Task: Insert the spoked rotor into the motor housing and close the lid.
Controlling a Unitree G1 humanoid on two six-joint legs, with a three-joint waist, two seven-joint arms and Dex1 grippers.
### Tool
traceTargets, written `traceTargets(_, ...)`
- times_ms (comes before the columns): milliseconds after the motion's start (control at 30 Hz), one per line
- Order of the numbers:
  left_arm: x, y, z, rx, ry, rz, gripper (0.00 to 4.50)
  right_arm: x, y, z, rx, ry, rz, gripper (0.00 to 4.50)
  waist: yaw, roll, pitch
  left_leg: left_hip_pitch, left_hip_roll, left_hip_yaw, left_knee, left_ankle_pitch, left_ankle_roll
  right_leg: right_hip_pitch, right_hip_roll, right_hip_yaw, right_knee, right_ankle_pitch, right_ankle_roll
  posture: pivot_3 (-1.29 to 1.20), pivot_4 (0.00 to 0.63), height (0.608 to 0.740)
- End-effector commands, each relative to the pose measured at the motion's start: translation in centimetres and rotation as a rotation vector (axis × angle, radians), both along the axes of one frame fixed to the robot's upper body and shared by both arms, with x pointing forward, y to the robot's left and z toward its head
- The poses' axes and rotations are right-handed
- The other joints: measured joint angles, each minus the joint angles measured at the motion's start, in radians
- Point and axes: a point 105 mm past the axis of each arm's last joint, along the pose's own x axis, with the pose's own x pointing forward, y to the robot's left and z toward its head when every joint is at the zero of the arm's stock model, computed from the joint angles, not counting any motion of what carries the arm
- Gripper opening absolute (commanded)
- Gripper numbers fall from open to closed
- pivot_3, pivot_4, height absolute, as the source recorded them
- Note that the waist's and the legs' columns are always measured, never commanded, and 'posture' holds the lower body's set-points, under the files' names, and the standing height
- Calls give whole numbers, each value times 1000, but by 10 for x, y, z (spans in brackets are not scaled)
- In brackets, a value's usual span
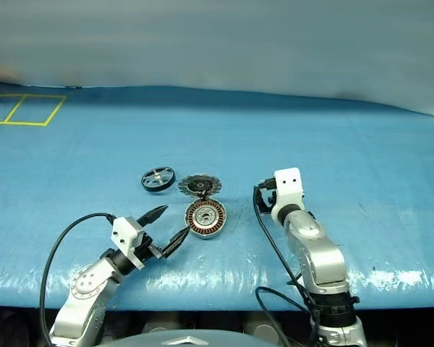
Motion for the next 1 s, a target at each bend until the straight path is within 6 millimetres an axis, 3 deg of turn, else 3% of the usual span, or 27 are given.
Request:
traceTargets(33,-5,-3,12,-3,-62,-37,4500,9,-12,3,10,-54,-87,4150,1,0,0,1,0,1,0,0,0,0,0,1,0,0,0,0,150,740)
traceTargets(433,-8,-3,6,50,-118,-1,4500,22,-22,-35,43,31,-186,4150,-2,-1,0,9,1,11,0,0,1,1,0,12,9,-4,-6,0,150,740)
traceTargets(533,-8,-4,5,49,-118,4,4500,22,-17,-48,31,68,-178,3538,-4,-5,-3,11,1,14,0,0,1,1,0,13,9,-3,-6,0,150,740)
traceTargets(833,-10,-6,4,49,-107,15,4500,8,-5,-63,18,118,-141,693,-7,-10,-6,15,2,16,0,0,2,4,-4,15,9,-3,-6,0,150,740)
traceTargets(1000,-10,-5,5,53,-105,24,4500,-16,7,-61,-22,140,-19,655,-4,-11,-8,16,2,16,-3,0,1,4,-7,14,9,-5,-9,0,150,740)
